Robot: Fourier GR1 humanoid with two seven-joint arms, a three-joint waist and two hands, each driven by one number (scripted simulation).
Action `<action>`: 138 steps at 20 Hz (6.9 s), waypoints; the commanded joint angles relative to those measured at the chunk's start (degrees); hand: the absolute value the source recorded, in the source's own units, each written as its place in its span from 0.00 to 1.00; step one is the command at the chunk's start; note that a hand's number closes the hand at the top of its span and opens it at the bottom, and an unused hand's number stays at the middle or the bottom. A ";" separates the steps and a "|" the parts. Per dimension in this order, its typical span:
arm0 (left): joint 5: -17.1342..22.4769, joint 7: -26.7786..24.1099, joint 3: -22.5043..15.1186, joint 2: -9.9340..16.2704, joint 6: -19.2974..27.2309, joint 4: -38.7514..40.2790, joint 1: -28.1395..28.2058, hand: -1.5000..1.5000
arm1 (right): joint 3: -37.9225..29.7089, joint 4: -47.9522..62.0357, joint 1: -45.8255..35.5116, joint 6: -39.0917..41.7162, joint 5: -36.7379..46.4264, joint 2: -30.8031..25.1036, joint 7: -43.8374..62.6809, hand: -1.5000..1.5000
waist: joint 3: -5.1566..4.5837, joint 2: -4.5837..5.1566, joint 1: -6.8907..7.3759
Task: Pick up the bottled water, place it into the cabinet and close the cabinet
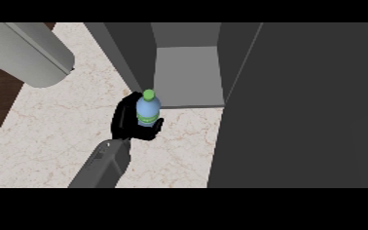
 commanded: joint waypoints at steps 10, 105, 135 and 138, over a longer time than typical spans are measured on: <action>6.55 6.65 -10.42 -1.81 12.82 -7.29 -11.41 1.00 | -6.49 4.12 -1.22 5.40 -12.50 1.03 -2.27 0.00 | -0.06 0.06 -3.28; 15.88 -7.40 -11.75 -1.98 21.43 17.34 -28.93 1.00 | -23.68 8.97 1.52 21.83 -33.88 -6.78 -4.35 0.00 | -0.22 1.12 -2.85; 17.16 1.11 -26.33 15.91 3.38 -30.45 14.66 0.00 | -17.94 -5.77 3.86 23.85 -33.92 -9.94 3.77 1.00 | -0.19 -0.57 1.46; 17.02 1.43 -26.33 18.73 5.42 -38.50 19.37 0.00 | -9.22 -8.56 3.74 20.31 -32.64 -8.05 6.97 1.00 | -0.23 -0.54 2.48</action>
